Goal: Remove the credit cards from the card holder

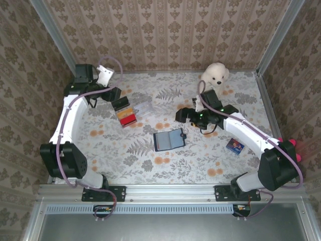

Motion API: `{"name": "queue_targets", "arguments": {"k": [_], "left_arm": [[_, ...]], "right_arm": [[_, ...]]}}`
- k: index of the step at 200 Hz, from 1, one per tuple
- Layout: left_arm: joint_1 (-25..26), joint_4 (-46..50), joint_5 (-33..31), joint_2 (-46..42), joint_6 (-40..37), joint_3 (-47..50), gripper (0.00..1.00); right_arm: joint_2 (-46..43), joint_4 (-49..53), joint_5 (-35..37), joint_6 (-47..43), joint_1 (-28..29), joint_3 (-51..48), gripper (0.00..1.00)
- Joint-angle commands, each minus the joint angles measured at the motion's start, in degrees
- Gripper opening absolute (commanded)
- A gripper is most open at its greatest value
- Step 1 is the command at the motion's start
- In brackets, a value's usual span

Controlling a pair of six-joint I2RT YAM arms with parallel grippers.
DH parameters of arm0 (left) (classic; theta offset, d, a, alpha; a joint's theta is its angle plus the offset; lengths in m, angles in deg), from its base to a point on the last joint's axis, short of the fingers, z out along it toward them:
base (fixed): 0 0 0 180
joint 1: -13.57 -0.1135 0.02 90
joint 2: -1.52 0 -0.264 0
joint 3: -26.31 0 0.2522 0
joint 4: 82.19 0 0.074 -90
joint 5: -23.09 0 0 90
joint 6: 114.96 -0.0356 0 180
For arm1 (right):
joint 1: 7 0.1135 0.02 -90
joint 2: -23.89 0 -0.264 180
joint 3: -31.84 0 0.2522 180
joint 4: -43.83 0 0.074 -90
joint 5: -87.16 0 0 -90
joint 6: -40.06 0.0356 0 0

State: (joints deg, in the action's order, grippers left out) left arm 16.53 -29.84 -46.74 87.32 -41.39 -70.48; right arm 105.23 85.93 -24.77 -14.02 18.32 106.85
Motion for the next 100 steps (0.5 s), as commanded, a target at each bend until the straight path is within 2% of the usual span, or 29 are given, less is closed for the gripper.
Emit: {"name": "queue_targets", "arguments": {"k": [1, 6, 10, 35, 50, 62, 87, 100], "left_arm": [[0.43, -5.3, 0.11, -4.17, 10.97, 5.59, 0.83], [0.42, -6.2, 0.14, -5.2, 11.73, 7.0, 0.97], [0.46, -6.9, 0.06, -6.1, 12.3, 8.11, 1.0], [0.3, -10.28, -1.1, -10.69, 16.17, 13.5, 1.0], [0.36, -11.7, -2.4, -13.38, 18.43, 16.36, 1.0], [0.95, -11.72, -7.61, -15.34, 20.94, 18.28, 1.0], [3.36, -11.04, -14.07, -18.3, 22.33, 21.27, 1.0], [4.06, -10.33, -18.09, -19.06, 26.3, 22.14, 1.0]], "right_arm": [[0.09, 4.72, 10.93, -1.98, 4.86, 0.39, 0.98], [0.74, 4.93, 11.56, -2.44, 6.0, 0.64, 0.96], [1.38, 5.16, 12.23, -2.85, 6.99, 1.0, 0.95], [5.9, 9.79, 21.12, -5.12, 14.63, 4.89, 0.93], [8.91, 11.22, 23.5, -5.34, 17.7, 6.67, 0.93], [11.43, 11.82, 24.82, -5.03, 19.78, 7.99, 0.93], [17.51, 14.2, 26.48, -5.35, 23.23, 12.36, 0.92], [21.37, 16.16, 26.48, -6.03, 24.53, 15.45, 0.91]]}}
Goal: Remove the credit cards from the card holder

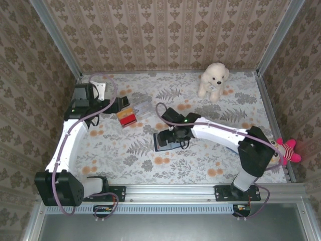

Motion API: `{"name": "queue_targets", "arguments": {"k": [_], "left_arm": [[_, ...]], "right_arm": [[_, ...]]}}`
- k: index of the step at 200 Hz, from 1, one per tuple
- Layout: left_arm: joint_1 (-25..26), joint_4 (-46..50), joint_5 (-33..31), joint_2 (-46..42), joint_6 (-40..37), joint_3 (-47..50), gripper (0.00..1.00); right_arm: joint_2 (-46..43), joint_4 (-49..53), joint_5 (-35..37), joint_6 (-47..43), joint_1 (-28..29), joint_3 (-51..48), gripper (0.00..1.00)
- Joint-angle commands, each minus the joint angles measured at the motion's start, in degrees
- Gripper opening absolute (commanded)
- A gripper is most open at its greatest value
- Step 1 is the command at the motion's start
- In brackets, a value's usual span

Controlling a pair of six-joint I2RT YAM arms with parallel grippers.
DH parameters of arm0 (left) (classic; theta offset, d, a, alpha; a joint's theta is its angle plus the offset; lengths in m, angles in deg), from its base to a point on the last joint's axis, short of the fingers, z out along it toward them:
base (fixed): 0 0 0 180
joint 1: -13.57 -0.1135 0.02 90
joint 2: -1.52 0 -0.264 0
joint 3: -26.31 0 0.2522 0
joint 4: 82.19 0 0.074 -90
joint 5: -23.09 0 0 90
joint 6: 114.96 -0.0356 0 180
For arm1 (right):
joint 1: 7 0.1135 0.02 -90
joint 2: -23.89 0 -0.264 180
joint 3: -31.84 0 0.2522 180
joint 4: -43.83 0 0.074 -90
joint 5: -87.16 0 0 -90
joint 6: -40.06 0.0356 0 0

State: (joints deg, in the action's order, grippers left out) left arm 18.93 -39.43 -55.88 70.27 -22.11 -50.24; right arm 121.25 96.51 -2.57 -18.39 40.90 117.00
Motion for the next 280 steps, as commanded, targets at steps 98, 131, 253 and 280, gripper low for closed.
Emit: {"name": "queue_targets", "arguments": {"k": [98, 131, 253, 280], "left_arm": [[-10.61, 0.71, -5.03, 3.8, 26.86, 6.2, 1.0], [-12.1, -1.83, -3.24, 4.99, 26.62, 8.52, 1.0], [-5.77, -5.25, 9.95, 5.41, 28.11, 13.65, 1.0], [-1.49, -7.12, 11.34, 5.52, 30.35, 14.88, 1.0]], "right_arm": [[18.88, 10.2, 7.05, 0.06, 2.52, 14.3, 0.9], [19.46, 9.35, 5.2, -0.36, 1.64, 14.41, 0.91], [22.86, 11.16, 1.05, -7.09, -0.73, 15.22, 0.88], [20.43, 6.76, -5.5, -7.69, -2.82, 11.34, 0.81]]}}
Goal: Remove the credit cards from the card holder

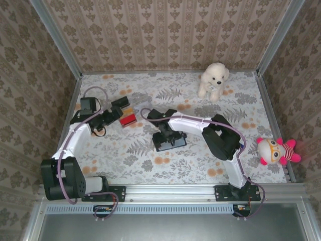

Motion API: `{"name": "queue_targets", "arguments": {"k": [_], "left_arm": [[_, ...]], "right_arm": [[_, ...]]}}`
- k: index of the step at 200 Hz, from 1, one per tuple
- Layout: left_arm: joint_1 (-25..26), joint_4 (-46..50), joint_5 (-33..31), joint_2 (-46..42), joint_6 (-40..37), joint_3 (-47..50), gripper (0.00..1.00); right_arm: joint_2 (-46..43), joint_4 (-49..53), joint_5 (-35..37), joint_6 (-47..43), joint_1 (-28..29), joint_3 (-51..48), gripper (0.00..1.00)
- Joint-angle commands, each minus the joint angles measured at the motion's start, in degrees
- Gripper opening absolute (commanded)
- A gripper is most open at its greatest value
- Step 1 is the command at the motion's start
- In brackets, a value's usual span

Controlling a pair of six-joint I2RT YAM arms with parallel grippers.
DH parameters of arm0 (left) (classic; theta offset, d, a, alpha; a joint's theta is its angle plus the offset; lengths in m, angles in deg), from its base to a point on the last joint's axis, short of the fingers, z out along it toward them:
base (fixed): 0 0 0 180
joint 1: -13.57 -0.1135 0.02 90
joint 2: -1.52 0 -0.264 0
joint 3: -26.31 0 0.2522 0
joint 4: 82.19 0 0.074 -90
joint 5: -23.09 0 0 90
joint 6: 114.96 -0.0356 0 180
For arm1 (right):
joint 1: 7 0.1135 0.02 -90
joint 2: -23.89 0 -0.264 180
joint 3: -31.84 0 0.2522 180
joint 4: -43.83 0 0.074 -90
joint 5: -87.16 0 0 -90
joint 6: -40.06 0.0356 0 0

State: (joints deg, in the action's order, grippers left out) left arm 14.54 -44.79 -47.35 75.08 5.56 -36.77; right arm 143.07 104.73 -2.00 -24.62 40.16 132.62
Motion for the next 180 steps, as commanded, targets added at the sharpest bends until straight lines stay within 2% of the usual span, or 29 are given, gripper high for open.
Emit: {"name": "queue_targets", "arguments": {"k": [1, 17, 50, 77, 138, 157, 180], "left_arm": [[2.99, -1.85, 2.79, 0.66, 2.82, 1.46, 1.0], [5.0, -3.01, 1.52, 0.39, 5.66, 2.96, 1.0], [6.78, -6.01, 2.79, 0.41, 9.63, 6.36, 1.0], [10.16, -7.05, 3.53, 0.55, 10.84, 6.7, 1.0], [16.81, -13.8, 8.35, 3.0, 14.97, 6.52, 0.91], [18.72, -15.12, 8.47, 4.99, 15.86, 5.62, 0.86], [20.58, -17.2, 8.25, 7.28, 17.15, 5.12, 0.83]], "right_arm": [[-1.52, -1.75, -6.49, -1.48, -2.16, -4.48, 0.8], [-2.86, -4.97, -12.37, -1.75, -3.66, -6.67, 0.74], [-4.73, -7.88, -18.69, -2.26, -6.06, -8.69, 0.7], [-5.42, -9.2, -21.24, -1.97, -7.64, -9.72, 0.64], [-6.0, -12.53, -26.33, -1.35, -9.75, -12.44, 0.51], [-6.71, -13.45, -27.41, -1.4, -10.37, -13.34, 0.52], [-7.41, -13.82, -27.96, -1.5, -11.03, -14.07, 0.59]]}}
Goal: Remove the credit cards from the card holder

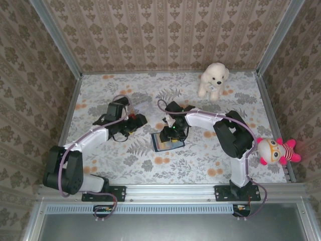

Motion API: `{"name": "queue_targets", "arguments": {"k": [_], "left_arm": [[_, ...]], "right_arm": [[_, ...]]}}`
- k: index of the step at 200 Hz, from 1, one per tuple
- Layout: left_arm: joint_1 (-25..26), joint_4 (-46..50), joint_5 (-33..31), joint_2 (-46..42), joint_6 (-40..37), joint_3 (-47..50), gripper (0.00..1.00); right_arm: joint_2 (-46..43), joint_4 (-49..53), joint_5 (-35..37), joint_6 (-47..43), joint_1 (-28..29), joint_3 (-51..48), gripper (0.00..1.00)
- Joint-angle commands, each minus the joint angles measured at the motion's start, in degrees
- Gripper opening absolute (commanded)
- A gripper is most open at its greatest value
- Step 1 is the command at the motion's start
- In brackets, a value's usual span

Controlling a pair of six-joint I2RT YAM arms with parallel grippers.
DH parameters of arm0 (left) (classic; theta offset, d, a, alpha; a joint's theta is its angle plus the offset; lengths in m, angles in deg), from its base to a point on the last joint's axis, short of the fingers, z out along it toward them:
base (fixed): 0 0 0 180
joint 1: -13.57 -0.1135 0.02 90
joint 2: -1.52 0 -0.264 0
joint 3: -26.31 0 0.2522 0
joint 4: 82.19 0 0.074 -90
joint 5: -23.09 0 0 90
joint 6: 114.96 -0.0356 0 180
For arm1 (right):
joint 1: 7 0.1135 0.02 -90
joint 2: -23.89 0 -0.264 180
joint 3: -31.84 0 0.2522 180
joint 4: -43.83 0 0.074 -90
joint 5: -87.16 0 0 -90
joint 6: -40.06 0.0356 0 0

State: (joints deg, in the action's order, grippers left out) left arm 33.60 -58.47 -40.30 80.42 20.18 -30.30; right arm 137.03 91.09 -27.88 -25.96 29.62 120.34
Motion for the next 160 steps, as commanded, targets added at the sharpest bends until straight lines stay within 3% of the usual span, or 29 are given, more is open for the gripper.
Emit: {"name": "queue_targets", "arguments": {"k": [1, 36, 64, 126, 160], "left_arm": [[1.6, -3.62, 1.17, 2.05, 2.6, -1.35, 0.83], [3.88, -6.38, 1.88, 4.8, 4.15, -2.01, 0.76], [5.76, -8.63, 2.73, 6.6, 5.73, -2.58, 0.65], [10.53, -15.45, 4.7, 10.79, 10.67, -2.77, 0.55], [12.72, -18.02, 1.72, 13.3, 15.09, -0.72, 0.36]], "right_arm": [[-1.41, -0.19, -2.06, -0.13, -0.54, -1.79, 0.59], [-2.05, -0.23, -1.82, -0.1, -0.94, -2.19, 0.55], [-2.16, -0.61, -1.51, 0.23, -1.03, -2.43, 0.48], [-2.86, -2.38, -2.89, 0.25, -1.81, -3.28, 0.42], [-3.35, -3.95, -2.57, 0.77, -2.25, -3.9, 0.41]]}}
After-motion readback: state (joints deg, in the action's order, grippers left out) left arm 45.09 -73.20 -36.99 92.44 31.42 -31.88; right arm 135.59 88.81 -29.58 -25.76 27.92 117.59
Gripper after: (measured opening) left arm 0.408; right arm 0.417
